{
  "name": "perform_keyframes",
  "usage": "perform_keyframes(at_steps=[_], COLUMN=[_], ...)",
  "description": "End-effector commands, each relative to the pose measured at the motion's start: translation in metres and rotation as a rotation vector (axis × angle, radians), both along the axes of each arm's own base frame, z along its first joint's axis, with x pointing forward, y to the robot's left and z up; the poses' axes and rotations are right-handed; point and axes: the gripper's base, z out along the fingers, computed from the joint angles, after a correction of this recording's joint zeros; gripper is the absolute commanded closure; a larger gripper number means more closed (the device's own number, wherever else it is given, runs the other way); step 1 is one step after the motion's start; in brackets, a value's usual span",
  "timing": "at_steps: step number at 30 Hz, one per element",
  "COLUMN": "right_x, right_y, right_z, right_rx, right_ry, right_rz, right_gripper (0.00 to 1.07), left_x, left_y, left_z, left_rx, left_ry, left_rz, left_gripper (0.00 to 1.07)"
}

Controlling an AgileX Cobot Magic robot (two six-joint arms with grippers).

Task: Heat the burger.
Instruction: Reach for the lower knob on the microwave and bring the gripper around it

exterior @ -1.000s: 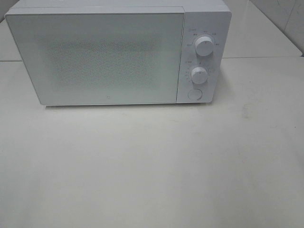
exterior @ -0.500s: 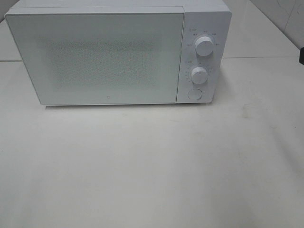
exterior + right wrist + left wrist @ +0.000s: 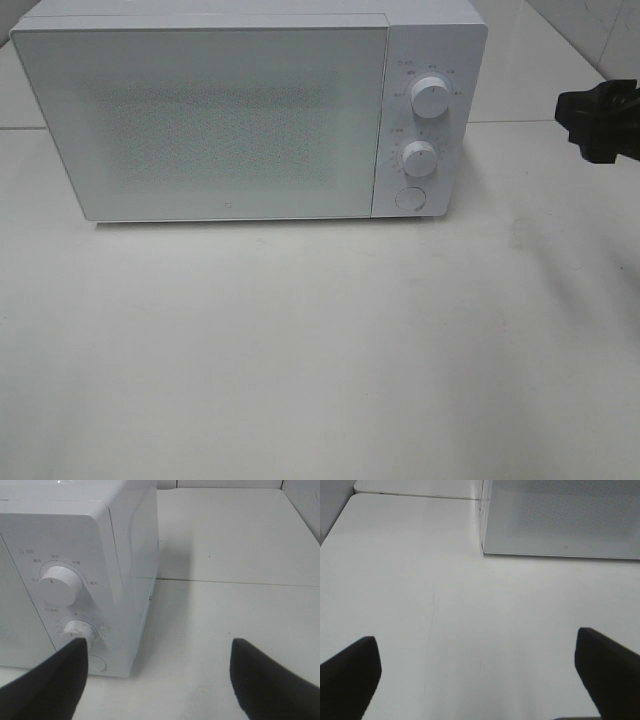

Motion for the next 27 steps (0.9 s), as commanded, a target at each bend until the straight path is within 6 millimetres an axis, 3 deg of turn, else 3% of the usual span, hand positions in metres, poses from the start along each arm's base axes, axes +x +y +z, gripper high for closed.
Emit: perform_keyframes(at_steps=[1, 6, 12, 27], right_x=[0.002, 0.004, 0.001, -0.004], right_y=[-0.002, -0.008, -0.006, 0.043], right_z=[-0.003, -0.027, -0.040, -0.067], right_rx=[0.012, -0.022, -0.043, -0.084], right_ry=[-0.071, -0.091, -0.108, -0.159], right_rz=[-0.019, -0.085, -0.122, -0.161], right_gripper=[0.31, 0.31, 0.31, 0.31], left_x=[-0.003, -0.003, -0.003, -0.003], left_y=[0.000, 0.000, 0.000, 0.000], left_z=[0.000, 0.000, 0.000, 0.000], left_rx=[-0.010, -0.010, -0.010, -0.010], left_ry=[-0.030, -0.030, -0.030, -0.030], left_rz=[0.004, 0.004, 0.004, 0.004], left_gripper=[0.07, 0.07, 0.07, 0.07])
